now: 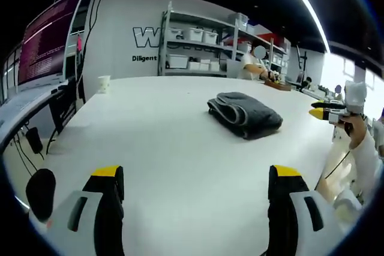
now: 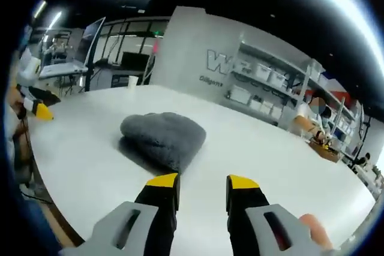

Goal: Open the folded towel by lifting each exposed corner and separating the folded layers until the towel lies flat within the target outline without major curled edges

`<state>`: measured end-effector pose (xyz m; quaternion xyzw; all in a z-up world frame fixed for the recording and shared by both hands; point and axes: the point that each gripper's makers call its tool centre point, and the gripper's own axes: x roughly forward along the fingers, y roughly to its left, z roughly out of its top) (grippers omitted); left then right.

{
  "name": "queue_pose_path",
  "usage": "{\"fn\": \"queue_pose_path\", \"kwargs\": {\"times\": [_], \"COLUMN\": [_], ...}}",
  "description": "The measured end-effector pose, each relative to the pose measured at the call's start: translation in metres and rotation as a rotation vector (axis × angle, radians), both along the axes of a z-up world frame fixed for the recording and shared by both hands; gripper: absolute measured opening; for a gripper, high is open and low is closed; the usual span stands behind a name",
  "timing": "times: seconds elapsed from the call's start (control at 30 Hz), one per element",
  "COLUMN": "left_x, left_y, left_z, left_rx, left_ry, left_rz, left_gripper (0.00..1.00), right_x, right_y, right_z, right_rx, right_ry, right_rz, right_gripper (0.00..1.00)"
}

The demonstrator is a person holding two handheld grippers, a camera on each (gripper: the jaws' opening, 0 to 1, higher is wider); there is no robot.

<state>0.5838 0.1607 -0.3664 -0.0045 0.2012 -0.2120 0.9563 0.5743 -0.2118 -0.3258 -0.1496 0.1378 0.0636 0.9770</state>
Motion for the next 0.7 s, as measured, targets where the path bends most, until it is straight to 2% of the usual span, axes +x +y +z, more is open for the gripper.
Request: {"fn": "queue_pose_path", "kwargs": {"times": [0.2,0.3,0.4,0.53,0.7], "left_x": [-0.001,-0.001,-0.002,-0.004,-0.006], "left_y": [-0.004,-0.005,-0.009,-0.016,-0.023], "left_z": [0.000,-0.001,0.000,0.001,0.006], "left_rx": [0.010,0.017,0.016,-0.004,0.003], "left_ry": [0.001,0.003,0.002,0.001,-0.015], "left_rz": [-0.007,-0.012,-0.027,-0.051,-0.070], "left_gripper": [0.99,0.99,0.99,0.99,0.99], "right_x": [-0.013,-0.018,-0.025,-0.031,-0.036], "right_y": [-0.015,-0.024,-0.033,-0.038,-0.036], "right_z": [0.001,-0.004,-0.010,-0.012,-0.017], "right_rx": [0.020,0.024,0.016,0.028,0.055], "right_ry": [-0.007,0.006,0.029,0.038,0.069], "right_rz": [-0.034,-0.060,-0.080,-0.086,-0.066], "right_gripper": [0.41,0.51,0.56,0.61,0.74]}}
